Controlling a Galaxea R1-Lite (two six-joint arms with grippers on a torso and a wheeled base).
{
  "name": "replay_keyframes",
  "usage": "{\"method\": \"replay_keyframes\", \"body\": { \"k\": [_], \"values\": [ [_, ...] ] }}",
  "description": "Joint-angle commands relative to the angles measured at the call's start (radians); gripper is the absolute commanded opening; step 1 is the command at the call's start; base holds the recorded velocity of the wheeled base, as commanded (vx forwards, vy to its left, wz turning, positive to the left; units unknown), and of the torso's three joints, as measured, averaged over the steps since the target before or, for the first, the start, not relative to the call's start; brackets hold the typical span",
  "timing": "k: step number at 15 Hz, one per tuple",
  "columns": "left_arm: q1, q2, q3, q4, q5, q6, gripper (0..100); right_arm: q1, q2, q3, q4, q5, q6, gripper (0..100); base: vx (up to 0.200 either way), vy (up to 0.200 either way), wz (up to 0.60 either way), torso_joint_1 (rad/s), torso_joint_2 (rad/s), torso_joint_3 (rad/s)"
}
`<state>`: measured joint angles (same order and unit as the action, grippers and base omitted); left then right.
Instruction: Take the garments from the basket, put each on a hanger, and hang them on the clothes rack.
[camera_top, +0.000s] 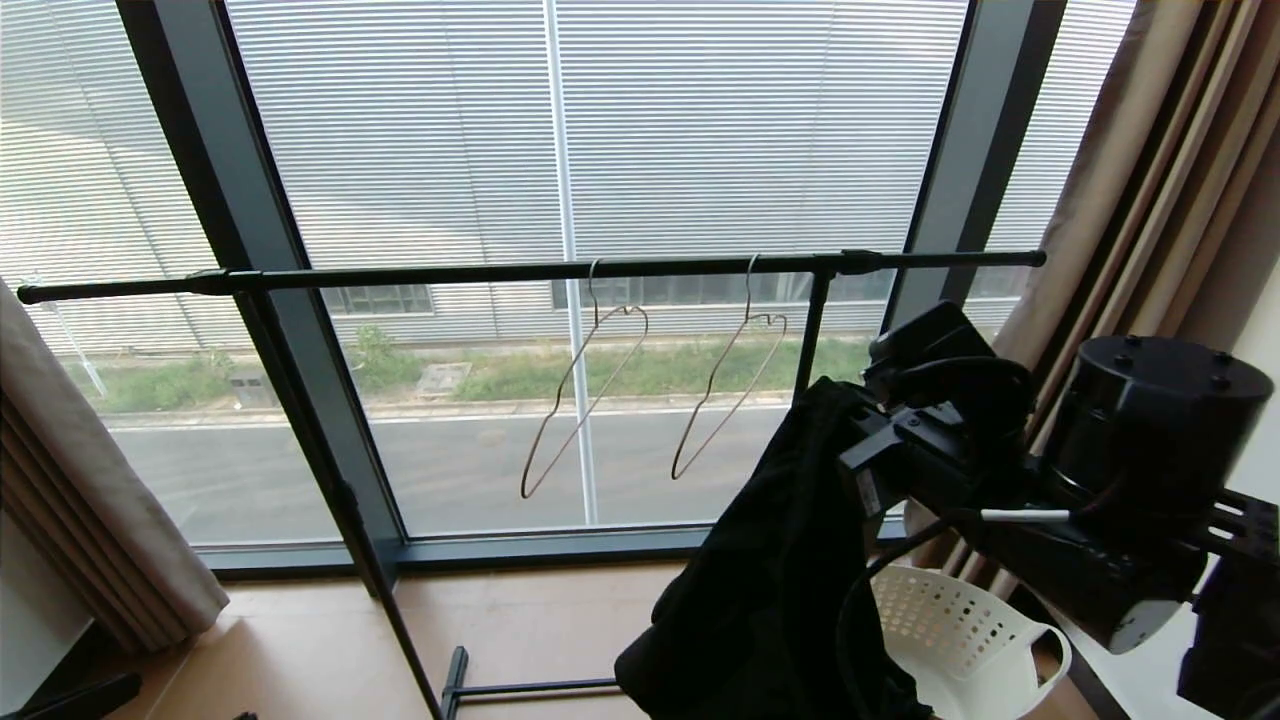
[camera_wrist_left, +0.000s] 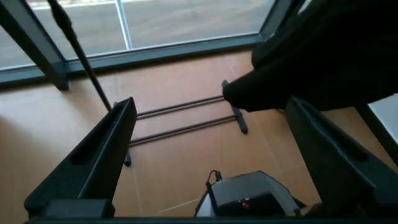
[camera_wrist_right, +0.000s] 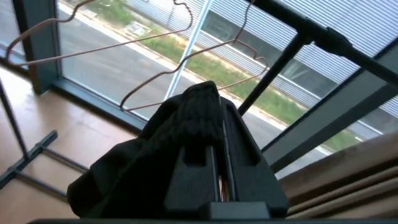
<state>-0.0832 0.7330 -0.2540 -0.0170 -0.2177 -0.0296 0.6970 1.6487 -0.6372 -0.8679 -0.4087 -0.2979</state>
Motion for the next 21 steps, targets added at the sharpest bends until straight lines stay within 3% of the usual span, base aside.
{"method": "replay_keyframes", "body": {
  "k": [1,2,3,5,6,9,12,15,21],
  "values": [
    [-0.138,0.332,-0.120,-0.067,-0.009,-0.039,100,0.039,0.123,-0.042,-0.045,-0.088,-0.006,0,0.000,0.000,0.00,0.000,0.00,0.000],
    [-0.221,0.441,-0.166,-0.109,0.014,-0.056,100,0.045,0.141,-0.091,0.010,-0.200,-0.010,0,0.000,0.000,0.00,0.000,0.00,0.000],
    [-0.277,0.505,-0.203,-0.116,0.040,-0.066,100,0.045,0.135,-0.121,0.086,-0.226,-0.010,0,0.000,0.000,0.00,0.000,0.00,0.000],
    [-0.362,0.577,-0.255,-0.126,0.072,-0.101,100,0.045,0.105,-0.176,0.230,-0.229,-0.009,0,0.000,0.000,0.00,0.000,0.00,0.000],
    [-0.411,0.626,-0.298,-0.129,0.073,-0.124,100,0.045,0.086,-0.249,0.362,-0.229,0.013,0,0.000,0.000,0.00,0.000,0.00,0.000],
    [-0.486,0.675,-0.341,-0.138,0.075,-0.133,100,0.045,0.069,-0.420,0.684,-0.209,0.151,0,0.000,0.000,0.00,0.000,0.00,0.000],
    [-0.518,0.701,-0.343,-0.176,0.075,-0.135,100,0.058,0.077,-0.573,0.928,-0.142,0.312,0,0.000,0.000,0.00,0.000,0.00,0.000],
    [-0.567,0.753,-0.372,-0.208,0.080,-0.184,100,0.085,0.108,-0.638,0.984,-0.136,0.407,0,0.000,0.000,0.00,0.000,0.00,0.000],
    [-0.652,0.849,-0.467,-0.210,0.129,-0.240,100,0.111,0.169,-0.728,0.986,-0.136,0.447,0,0.000,0.000,0.00,0.000,0.00,0.000]
  ]
}}
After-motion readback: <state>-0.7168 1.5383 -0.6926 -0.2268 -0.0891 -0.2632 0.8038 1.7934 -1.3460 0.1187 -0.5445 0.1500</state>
